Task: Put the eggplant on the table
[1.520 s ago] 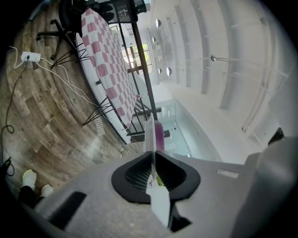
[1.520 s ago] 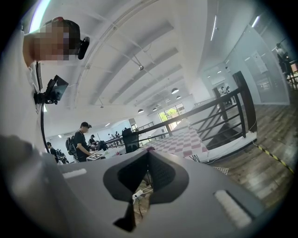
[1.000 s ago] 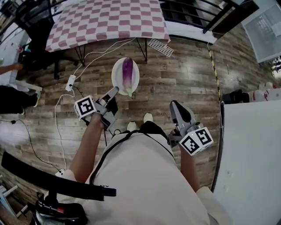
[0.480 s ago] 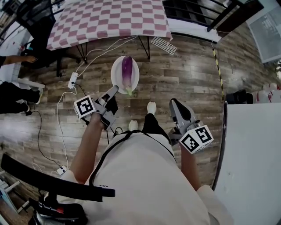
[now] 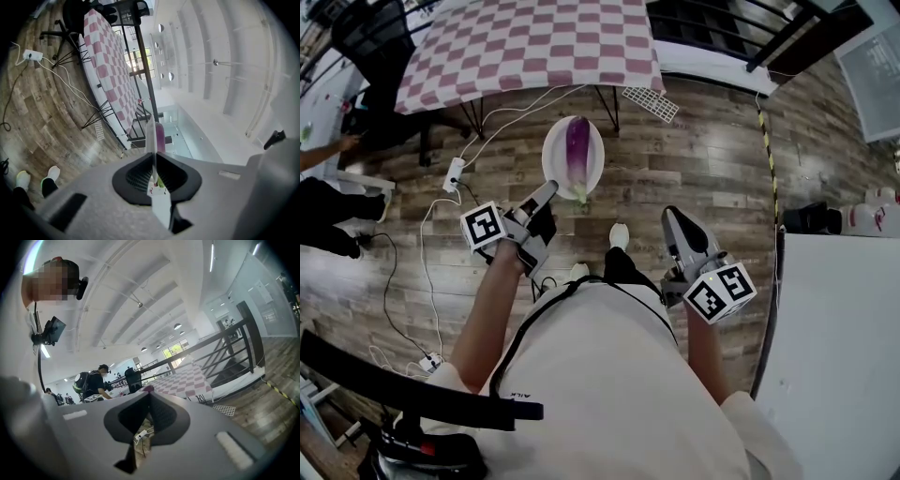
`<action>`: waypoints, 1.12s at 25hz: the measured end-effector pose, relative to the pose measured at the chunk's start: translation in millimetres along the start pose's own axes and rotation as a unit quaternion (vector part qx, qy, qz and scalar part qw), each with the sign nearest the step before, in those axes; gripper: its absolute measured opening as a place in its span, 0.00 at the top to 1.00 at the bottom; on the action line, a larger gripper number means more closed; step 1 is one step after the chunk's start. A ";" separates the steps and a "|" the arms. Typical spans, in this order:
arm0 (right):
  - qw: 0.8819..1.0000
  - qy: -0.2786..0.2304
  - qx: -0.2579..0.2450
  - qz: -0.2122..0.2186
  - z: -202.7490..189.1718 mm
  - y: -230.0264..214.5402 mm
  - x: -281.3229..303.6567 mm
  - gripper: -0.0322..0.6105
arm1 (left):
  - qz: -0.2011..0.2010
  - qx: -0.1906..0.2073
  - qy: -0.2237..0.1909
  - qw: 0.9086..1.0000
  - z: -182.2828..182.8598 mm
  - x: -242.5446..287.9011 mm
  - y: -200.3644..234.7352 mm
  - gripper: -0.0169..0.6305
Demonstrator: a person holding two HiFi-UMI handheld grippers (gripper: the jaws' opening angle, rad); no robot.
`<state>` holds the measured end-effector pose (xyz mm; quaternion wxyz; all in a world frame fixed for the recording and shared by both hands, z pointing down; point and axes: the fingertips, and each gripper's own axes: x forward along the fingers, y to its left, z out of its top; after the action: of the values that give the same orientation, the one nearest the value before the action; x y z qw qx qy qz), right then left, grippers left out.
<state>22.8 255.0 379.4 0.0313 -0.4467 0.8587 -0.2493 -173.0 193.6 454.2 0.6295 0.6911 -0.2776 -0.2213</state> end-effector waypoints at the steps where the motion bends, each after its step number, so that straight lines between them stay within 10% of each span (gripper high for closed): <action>1: 1.000 0.000 -0.001 0.003 5.3 -6.0 4.1 0.94 | 0.000 0.001 -0.002 1.000 2.8 7.2 -1.0 0.92; 28: 0.995 0.037 -0.041 0.085 87.2 -137.9 63.7 0.94 | 0.001 0.009 -0.066 0.998 35.2 158.4 -21.3 0.92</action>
<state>112.3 104.5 376.9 0.0027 -0.3635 0.9035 -0.2269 -75.3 63.5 436.1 0.6037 0.6802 -0.3213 -0.2637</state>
